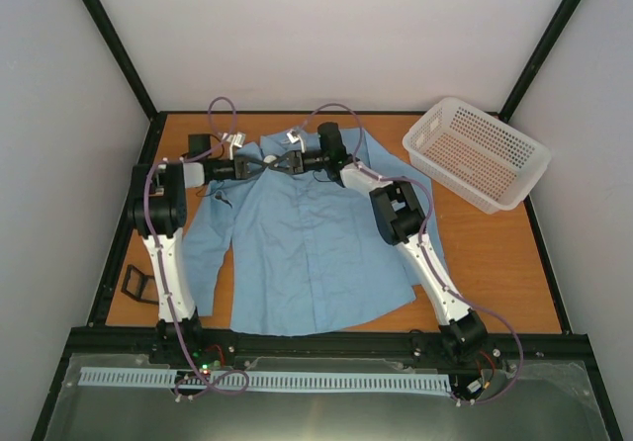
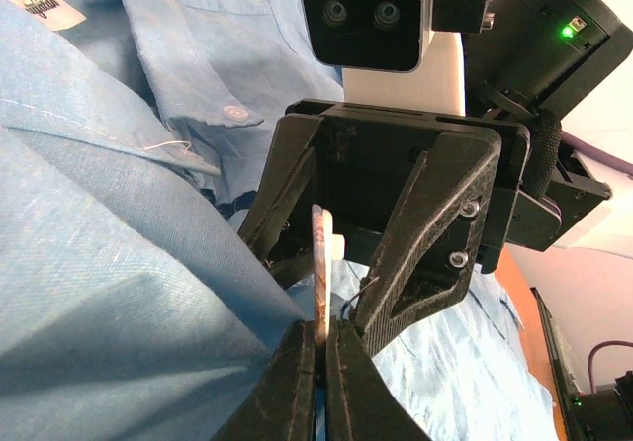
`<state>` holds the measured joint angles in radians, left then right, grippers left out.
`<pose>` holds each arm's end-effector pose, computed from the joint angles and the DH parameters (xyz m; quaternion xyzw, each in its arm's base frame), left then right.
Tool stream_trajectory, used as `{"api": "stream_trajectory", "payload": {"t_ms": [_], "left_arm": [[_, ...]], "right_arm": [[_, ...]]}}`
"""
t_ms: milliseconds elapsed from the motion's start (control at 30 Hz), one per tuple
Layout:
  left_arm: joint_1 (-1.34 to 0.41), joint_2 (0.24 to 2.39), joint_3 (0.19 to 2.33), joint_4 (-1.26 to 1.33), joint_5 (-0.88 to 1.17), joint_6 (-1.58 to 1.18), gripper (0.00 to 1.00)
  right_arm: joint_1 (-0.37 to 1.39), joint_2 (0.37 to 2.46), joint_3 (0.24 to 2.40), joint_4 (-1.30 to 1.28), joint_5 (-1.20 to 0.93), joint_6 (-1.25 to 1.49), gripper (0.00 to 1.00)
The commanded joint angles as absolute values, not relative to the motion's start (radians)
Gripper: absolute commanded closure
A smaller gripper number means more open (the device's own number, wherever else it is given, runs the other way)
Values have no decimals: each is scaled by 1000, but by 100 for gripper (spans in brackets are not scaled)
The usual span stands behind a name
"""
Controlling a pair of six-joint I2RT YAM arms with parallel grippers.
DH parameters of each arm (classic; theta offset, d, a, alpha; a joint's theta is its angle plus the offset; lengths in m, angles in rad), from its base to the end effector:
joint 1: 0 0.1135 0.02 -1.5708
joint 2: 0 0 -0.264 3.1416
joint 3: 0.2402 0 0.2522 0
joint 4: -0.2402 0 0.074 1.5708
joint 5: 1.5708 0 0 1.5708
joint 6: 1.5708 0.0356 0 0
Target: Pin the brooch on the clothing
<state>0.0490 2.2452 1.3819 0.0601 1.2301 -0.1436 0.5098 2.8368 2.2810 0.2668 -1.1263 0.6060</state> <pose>0.4504 -0.0115 0.1107 0.1422 0.7746 -0.5489 0.2802 0.5056 0.3195 0.0890 -0.2862 0.6923 0.6307 0.2024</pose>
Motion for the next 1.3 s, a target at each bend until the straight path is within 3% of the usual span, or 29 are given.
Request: {"api": "stream_trajectory", "payload": {"t_ms": [0, 900, 1267], "left_arm": [[33, 2173, 1368, 114, 1270, -107, 99], [-24, 2029, 1285, 42, 1145, 181, 99], [-40, 1980, 1236, 96, 1081, 179, 99]], "right_arm": [[505, 2866, 2297, 267, -1108, 634, 63], [493, 2897, 2336, 303, -1151, 782, 66], [478, 2919, 2332, 394, -1082, 971, 66]]}}
